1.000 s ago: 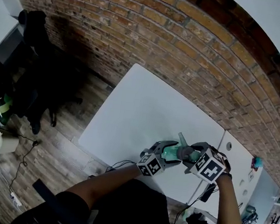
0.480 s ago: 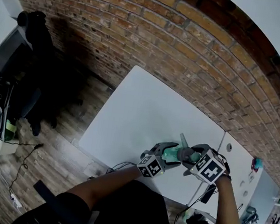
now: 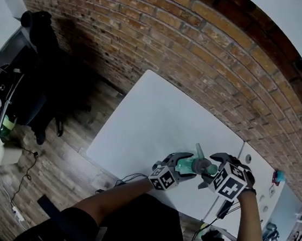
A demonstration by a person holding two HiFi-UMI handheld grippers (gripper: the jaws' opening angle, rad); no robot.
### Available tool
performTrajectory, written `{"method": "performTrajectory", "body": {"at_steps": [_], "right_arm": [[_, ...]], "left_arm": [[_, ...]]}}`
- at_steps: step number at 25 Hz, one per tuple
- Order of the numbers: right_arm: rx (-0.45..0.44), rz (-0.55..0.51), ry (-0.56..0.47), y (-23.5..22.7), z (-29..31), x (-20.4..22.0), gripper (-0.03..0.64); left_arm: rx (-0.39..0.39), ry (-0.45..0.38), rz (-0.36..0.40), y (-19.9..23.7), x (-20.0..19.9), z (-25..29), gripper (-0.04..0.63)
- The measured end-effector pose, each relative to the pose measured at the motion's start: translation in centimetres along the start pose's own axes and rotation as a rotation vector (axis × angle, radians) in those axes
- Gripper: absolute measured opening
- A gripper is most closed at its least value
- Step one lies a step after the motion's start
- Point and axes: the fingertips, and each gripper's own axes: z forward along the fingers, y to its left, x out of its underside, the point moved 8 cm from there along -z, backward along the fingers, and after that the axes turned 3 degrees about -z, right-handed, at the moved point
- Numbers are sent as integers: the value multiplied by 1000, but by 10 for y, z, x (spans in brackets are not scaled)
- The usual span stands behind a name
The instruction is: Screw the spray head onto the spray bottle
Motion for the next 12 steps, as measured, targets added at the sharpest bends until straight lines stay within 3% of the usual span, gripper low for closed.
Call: {"method": "performTrajectory", "body": {"at_steps": [6, 12], "right_arm": [[-22, -161, 63, 5, 4, -11, 265], [-35, -10, 62, 0, 14, -12, 264]], "left_arm": [[-5, -3, 4, -1, 1, 1, 350], [-4, -1, -2, -1, -1, 2, 350]]}}
